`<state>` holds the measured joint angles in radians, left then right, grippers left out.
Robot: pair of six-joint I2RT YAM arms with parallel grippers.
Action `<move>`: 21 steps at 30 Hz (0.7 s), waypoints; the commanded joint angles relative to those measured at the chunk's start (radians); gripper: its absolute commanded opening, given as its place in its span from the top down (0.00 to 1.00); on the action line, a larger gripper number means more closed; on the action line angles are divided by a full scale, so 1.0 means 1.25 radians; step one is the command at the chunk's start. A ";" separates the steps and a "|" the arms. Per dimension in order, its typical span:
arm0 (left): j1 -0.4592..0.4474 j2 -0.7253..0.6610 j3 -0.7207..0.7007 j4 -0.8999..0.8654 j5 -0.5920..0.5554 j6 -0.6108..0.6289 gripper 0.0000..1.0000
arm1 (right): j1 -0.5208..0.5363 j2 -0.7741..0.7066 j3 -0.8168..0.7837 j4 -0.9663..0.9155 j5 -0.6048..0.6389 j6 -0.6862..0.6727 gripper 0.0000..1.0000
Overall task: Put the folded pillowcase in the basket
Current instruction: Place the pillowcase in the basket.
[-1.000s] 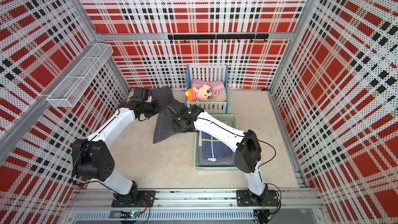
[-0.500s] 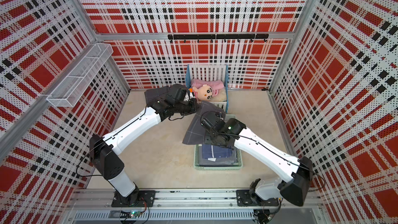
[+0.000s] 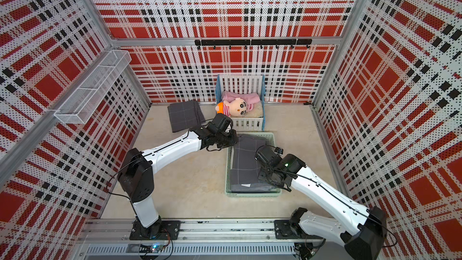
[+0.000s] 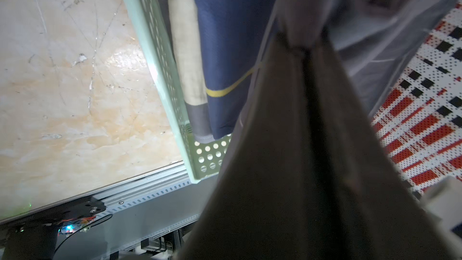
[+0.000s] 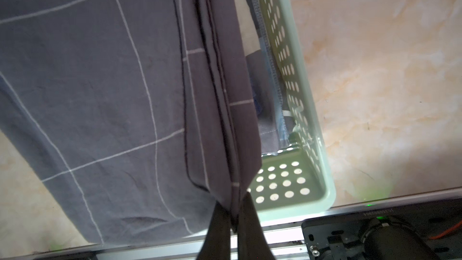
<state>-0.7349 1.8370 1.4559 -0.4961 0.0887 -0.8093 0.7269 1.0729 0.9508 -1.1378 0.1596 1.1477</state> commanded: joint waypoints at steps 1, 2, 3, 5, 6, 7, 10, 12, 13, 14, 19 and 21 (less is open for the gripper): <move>-0.001 0.031 -0.036 0.076 -0.033 -0.015 1.00 | -0.033 -0.006 -0.030 0.046 -0.007 -0.002 1.00; -0.002 0.037 -0.043 0.077 -0.027 -0.018 1.00 | -0.037 -0.001 -0.042 0.059 -0.016 -0.004 1.00; -0.006 0.043 -0.052 0.078 -0.031 -0.018 1.00 | -0.039 0.006 -0.054 0.069 -0.029 -0.008 1.00; -0.009 0.048 -0.071 0.079 -0.043 -0.017 1.00 | -0.039 0.025 -0.080 0.085 -0.049 -0.009 1.00; -0.008 0.051 -0.081 0.080 -0.043 -0.018 1.00 | -0.038 0.027 -0.095 0.093 -0.053 -0.008 1.00; -0.007 0.054 -0.088 0.080 -0.042 -0.015 1.00 | -0.039 0.027 -0.108 0.105 -0.053 -0.005 1.00; -0.005 0.051 -0.101 0.085 -0.045 -0.013 0.88 | -0.038 0.023 -0.125 0.121 -0.061 -0.009 0.77; -0.003 0.051 -0.096 0.088 -0.046 -0.003 0.77 | -0.038 0.029 -0.122 0.118 -0.061 -0.017 0.75; -0.001 0.054 -0.088 0.086 -0.041 0.004 0.70 | -0.038 0.033 -0.116 0.115 -0.061 -0.024 0.71; 0.000 0.056 -0.080 0.088 -0.035 0.009 0.65 | -0.039 0.034 -0.111 0.109 -0.062 -0.028 0.67; 0.000 0.031 -0.010 0.087 -0.002 0.040 0.52 | -0.039 0.002 -0.021 0.018 -0.021 -0.035 0.54; 0.002 0.000 0.017 0.080 -0.006 0.054 0.50 | -0.038 -0.028 0.028 -0.023 0.006 -0.038 0.48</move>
<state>-0.7399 1.8973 1.4162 -0.3973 0.0734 -0.7845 0.6838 1.0950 0.9131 -1.0817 0.1085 1.1118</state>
